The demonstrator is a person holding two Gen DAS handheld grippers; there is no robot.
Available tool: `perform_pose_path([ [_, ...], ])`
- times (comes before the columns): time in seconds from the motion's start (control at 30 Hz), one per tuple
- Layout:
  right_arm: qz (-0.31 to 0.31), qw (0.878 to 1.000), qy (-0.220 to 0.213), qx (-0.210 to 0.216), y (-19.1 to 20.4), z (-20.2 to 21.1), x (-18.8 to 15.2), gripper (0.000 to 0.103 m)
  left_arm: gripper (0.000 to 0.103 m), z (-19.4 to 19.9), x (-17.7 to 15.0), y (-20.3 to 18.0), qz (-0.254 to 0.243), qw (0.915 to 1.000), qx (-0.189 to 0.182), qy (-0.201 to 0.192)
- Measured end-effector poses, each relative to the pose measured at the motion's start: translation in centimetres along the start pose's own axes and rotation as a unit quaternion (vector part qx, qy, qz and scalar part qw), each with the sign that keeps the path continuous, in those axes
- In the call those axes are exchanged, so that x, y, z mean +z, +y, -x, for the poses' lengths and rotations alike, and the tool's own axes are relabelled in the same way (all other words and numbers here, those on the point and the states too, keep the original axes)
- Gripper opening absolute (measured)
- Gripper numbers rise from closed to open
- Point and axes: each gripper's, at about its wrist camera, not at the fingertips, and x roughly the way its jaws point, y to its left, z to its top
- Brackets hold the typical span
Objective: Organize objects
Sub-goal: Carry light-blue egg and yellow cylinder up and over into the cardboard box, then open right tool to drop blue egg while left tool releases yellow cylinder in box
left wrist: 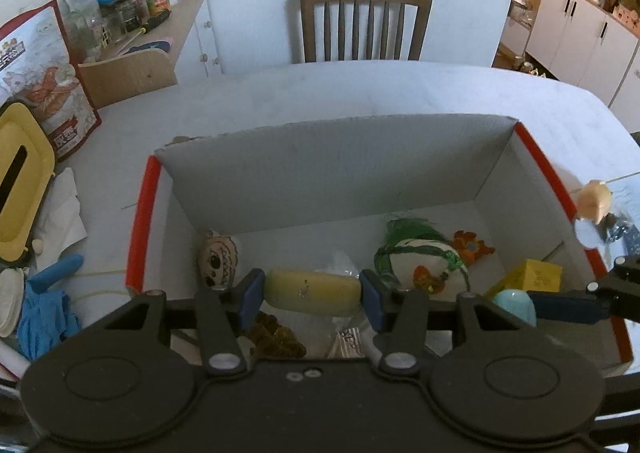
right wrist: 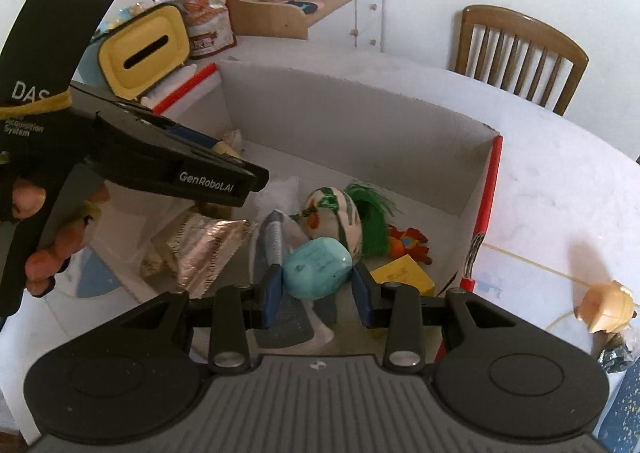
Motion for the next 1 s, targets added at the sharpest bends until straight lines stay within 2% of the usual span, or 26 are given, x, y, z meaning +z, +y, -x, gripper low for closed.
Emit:
perform_pose_path([
  [0.33,0.013,1.000,0.014,-0.004,0.1,-1.4,0.1,0.036,0.050,-1.7,0.0,-0.5,-0.015,0.9994,0.000,0.032],
  [0.53,0.022,1.000,0.013,-0.008,0.5,-1.5,0.1,0.037,0.050,-2.6,0.2,-0.7,-0.026,0.9975,0.001,0.065],
  [0.8,0.036,0.999,0.010,-0.002,0.7,-1.2,0.2,0.039,0.051,-3.3,0.3,-0.5,-0.019,0.9954,0.001,0.094],
  [1.0,0.028,1.000,0.003,0.006,0.3,-0.7,0.0,0.044,0.061,-3.0,0.4,-0.4,-0.014,0.9957,0.003,0.091],
])
